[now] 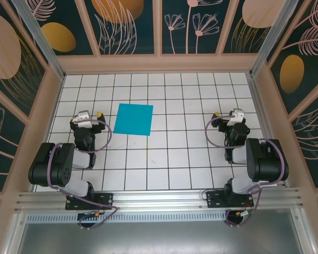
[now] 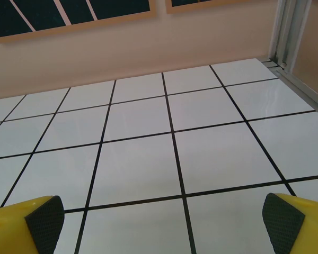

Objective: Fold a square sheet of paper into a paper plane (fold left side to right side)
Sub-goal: Move the square sheet of paper to the center of the table.

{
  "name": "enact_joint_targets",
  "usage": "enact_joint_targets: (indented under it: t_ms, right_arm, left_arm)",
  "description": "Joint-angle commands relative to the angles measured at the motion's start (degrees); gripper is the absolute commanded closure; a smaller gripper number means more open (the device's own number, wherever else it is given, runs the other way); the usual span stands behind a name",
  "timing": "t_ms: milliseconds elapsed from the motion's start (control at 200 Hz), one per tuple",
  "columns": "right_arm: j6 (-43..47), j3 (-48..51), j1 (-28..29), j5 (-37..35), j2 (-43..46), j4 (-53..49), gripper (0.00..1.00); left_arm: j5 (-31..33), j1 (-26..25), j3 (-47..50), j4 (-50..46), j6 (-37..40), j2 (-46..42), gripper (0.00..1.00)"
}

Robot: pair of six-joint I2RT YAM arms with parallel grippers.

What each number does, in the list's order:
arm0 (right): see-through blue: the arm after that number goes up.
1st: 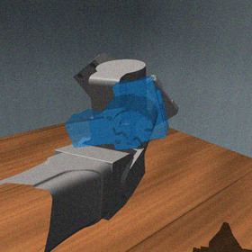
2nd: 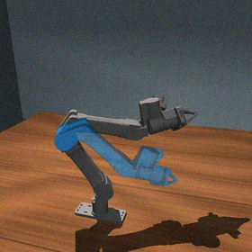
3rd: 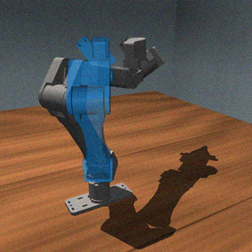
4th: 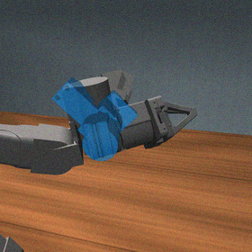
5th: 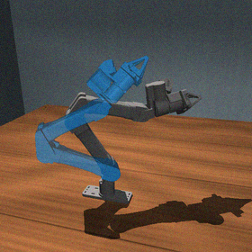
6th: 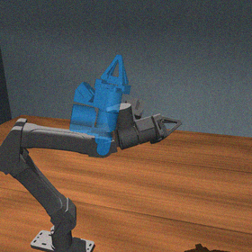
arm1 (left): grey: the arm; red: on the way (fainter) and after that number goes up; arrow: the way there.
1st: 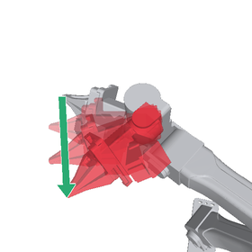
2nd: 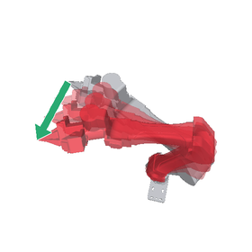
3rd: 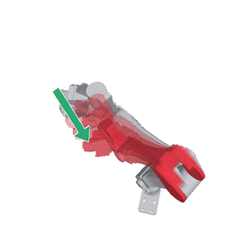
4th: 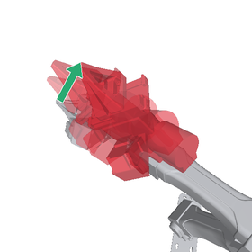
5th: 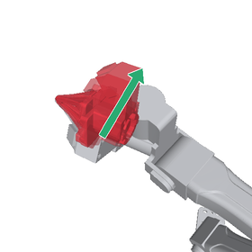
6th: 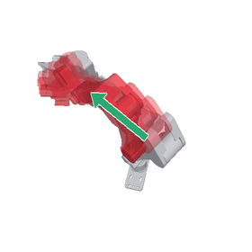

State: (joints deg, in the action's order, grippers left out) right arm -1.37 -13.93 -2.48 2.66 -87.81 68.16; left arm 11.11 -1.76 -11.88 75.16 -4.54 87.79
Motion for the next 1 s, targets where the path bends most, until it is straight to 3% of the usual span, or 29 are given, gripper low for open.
enact_joint_targets:
  t_ms: [0, 510, 596, 716, 816, 891, 996]
  right_arm:
    - [0.57, 0.36, -0.02, -0.11, -0.51, 2.85, 0.01]
    - [0.36, 0.33, -0.21, 0.13, -0.44, 2.87, 0.01]
    - [-0.77, -1.7, -0.24, -2.27, 2.07, -2.98, 0.01]
    - [-1.54, -7.23, 0.06, -3.23, 9.83, -18.21, 0.01]
    - [-4.13, -11.45, 2.3, -3.27, 15.25, -28.15, 0.01]
    - [-5.46, -16.37, 6.39, -5.97, 16.7, -37.1, 0.01]
    - [-11.25, -23.04, 13.43, -8.51, 14.91, -47.04, 0.01]
  left_arm:
    - [-1.18, 0.27, -0.69, 0.2, 0.66, -0.51, 0.01]
    - [-0.09, 0.27, -0.51, 0.26, 0.34, -0.89, 0.01]
    - [0.1, 0.27, -0.98, -2.85, 0.3, -4.24, 0.01]
    - [0.49, 0.19, -2.89, -13.96, -0.21, -13.26, 0.02]
    - [0.08, 0.27, -9.8, -31.55, -8.08, -19.97, 0.02]
    - [-3.81, 0.19, -16.06, -42.81, -15.92, -20.15, 0.02]
    - [-14.68, -0.36, -22.34, -52.62, -23.58, -15.0, 0.02]
